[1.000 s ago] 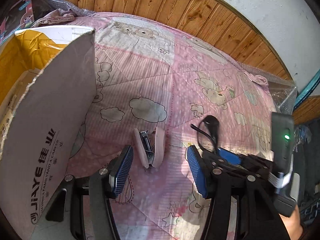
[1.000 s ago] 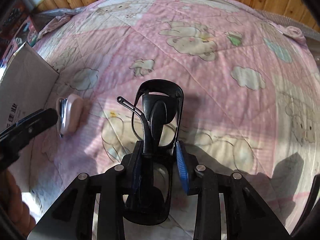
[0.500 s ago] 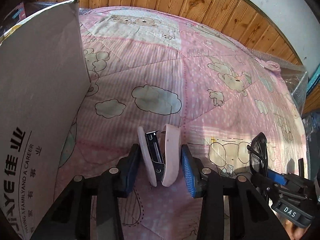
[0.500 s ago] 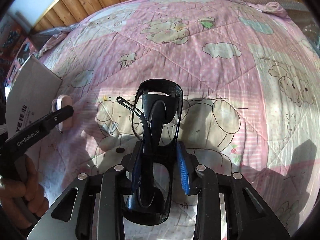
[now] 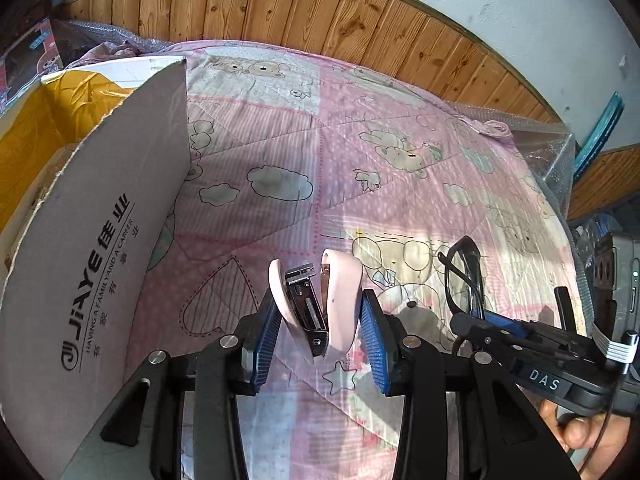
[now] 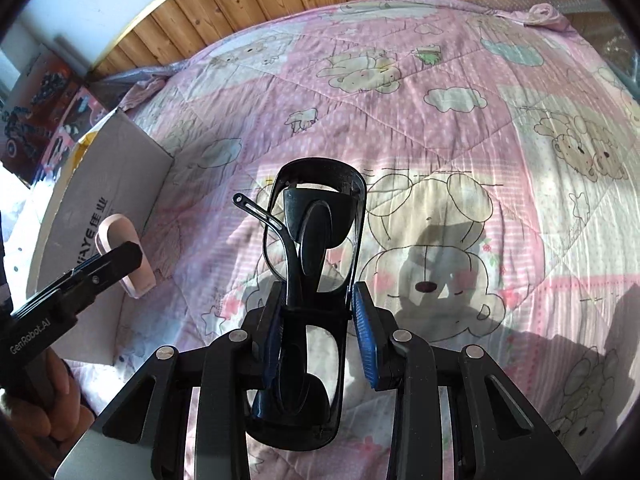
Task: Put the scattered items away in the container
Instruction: 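Carry the pink stapler and black glasses over the cardboard box with both tools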
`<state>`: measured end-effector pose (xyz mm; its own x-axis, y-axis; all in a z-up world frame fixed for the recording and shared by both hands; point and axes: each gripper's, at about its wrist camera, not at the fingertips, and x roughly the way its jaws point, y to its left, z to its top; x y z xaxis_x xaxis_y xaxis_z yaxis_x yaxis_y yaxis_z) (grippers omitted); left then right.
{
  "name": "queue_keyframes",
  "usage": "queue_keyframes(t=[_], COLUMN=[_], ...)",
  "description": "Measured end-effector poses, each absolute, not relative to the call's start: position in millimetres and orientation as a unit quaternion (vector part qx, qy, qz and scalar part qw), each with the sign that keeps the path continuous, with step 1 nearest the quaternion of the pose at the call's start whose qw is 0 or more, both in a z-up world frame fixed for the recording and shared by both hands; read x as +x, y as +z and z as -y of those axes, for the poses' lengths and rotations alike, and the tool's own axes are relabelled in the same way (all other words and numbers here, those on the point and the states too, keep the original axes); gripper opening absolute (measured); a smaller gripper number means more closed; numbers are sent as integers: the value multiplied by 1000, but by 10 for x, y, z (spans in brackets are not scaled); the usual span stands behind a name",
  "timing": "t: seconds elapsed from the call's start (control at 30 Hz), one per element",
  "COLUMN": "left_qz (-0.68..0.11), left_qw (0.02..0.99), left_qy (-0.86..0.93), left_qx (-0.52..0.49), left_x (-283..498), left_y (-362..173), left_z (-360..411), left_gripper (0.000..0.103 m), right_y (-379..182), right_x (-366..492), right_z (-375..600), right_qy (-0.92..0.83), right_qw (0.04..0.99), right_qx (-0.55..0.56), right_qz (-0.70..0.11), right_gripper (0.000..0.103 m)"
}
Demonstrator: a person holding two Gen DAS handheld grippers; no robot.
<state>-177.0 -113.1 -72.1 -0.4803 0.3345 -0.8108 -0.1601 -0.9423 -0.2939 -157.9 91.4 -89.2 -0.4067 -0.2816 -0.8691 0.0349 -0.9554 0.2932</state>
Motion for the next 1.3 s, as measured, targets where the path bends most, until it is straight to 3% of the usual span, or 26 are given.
queue_keyframes(t=[1.3], left_qz=[58], left_qw=[210], left_qy=[875], left_qx=[-433], left_x=[-545], left_y=[5], left_z=[1375], left_gripper=[41], right_y=[-579], right_x=[-429], right_z=[-258], right_qy=[-837], right_qw=[122], right_qx=[517], right_qz=[133], right_gripper=[34])
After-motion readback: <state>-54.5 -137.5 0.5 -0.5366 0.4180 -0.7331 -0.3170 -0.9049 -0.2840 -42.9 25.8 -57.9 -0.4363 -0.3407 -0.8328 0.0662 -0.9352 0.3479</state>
